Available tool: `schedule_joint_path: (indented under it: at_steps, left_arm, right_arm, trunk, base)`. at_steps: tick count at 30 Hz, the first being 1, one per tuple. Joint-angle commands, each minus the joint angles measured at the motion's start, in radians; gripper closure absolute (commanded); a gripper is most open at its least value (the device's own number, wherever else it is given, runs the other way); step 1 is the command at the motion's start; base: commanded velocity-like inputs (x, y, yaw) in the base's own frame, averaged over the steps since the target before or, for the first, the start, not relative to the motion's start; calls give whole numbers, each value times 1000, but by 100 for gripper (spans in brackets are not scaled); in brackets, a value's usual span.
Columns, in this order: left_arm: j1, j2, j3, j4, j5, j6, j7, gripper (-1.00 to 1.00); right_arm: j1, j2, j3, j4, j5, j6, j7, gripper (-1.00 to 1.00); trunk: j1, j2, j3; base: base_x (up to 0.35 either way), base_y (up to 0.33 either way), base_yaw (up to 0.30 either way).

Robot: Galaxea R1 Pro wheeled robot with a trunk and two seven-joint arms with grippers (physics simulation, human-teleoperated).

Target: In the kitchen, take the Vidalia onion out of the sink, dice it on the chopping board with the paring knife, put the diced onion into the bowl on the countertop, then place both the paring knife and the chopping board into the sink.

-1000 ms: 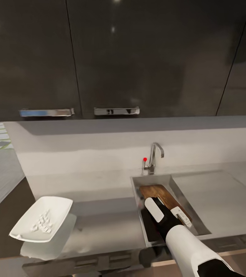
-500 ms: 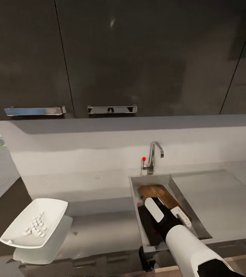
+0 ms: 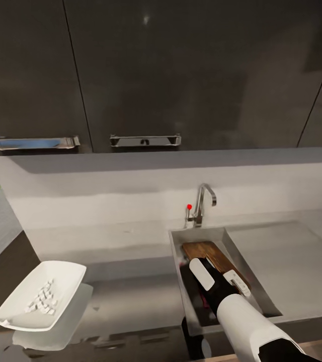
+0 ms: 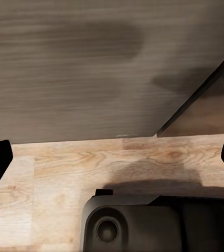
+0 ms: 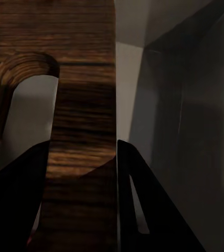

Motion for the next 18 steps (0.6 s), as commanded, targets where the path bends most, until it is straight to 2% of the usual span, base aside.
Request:
schedule_joint_path:
  at_steps: [1,18]
  left_arm:
    - [0,0,-3,-1,6,-2,4,-100]
    - [0,0,-3,-1,6,-2,4,-100]
  right_arm:
    - [-1,0,4,0,-5,-10,-2,100]
    - [-1,0,4,0,-5,-10,-2,100]
  trunk:
    - [1,-2,-4]
    - [1,-2,-31]
  base:
    - [4,0,0]
    - [0,0,0]
